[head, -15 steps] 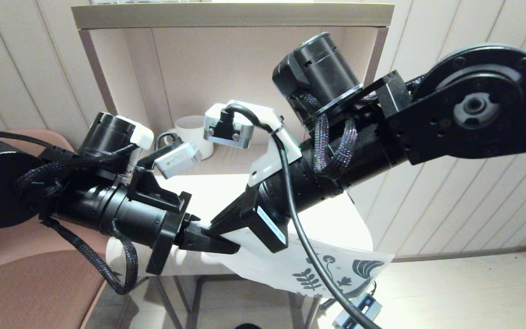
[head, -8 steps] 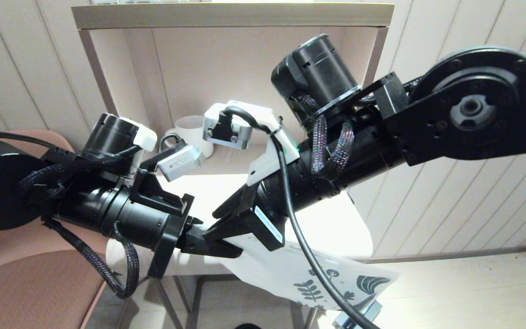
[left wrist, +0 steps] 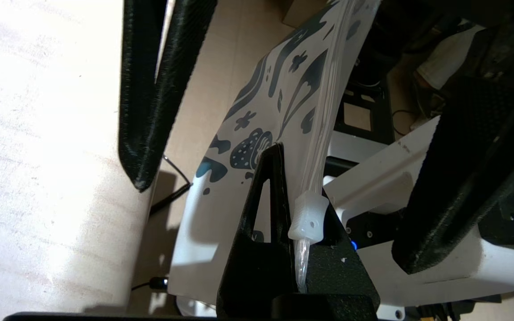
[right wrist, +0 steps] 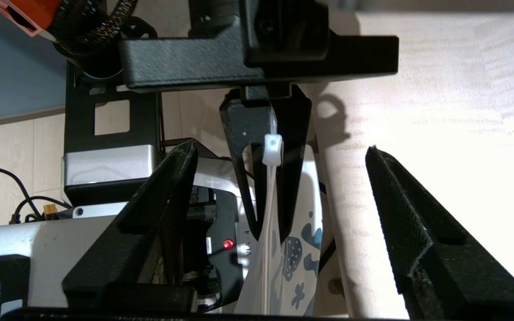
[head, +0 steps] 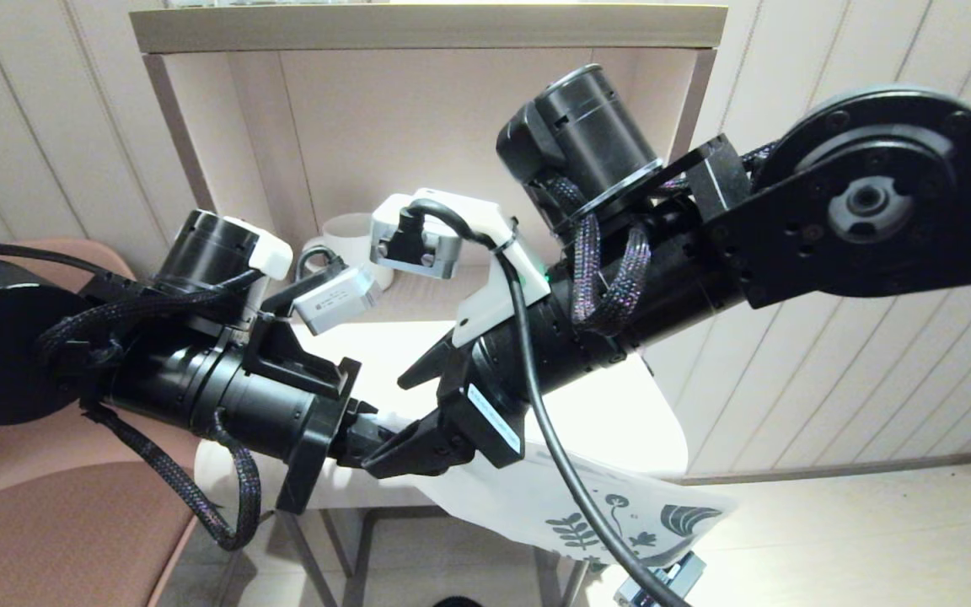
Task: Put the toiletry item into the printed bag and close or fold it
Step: Close the strorage bag and place it on the desk
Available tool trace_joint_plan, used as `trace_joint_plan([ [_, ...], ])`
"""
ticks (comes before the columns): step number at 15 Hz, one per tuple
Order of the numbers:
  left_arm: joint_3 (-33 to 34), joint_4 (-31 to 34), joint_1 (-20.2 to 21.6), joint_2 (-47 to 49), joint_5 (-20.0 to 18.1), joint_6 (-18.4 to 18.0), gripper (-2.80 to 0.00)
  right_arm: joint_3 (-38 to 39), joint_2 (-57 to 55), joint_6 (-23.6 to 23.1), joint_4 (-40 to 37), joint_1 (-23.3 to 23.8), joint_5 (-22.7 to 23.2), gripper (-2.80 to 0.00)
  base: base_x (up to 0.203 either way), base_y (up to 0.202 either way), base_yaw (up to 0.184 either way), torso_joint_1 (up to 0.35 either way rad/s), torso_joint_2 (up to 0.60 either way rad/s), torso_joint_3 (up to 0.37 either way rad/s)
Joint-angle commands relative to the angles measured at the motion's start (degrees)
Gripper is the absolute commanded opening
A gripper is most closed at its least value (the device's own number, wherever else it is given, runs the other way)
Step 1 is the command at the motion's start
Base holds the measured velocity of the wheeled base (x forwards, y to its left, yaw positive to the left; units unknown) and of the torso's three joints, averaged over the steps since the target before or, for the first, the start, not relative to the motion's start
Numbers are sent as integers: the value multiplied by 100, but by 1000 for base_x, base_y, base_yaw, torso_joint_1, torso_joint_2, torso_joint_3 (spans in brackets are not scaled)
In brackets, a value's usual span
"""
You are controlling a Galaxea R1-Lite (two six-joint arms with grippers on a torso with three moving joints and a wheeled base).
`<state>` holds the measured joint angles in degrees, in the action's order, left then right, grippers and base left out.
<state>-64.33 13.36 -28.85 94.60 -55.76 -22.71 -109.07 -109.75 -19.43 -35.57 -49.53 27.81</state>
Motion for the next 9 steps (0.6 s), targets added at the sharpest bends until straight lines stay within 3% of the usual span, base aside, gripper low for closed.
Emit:
trace_joint_plan([
  [1, -1, 17, 3, -3, -31, -14, -280, -8, -10, -36, -37, -13, 5, 0, 0, 0, 0, 0, 0, 0],
  [9, 8, 17, 3, -3, -31, -14, -280, -229, -90, -8, -43, -30, 14, 0, 0, 0, 0, 0, 0, 0],
])
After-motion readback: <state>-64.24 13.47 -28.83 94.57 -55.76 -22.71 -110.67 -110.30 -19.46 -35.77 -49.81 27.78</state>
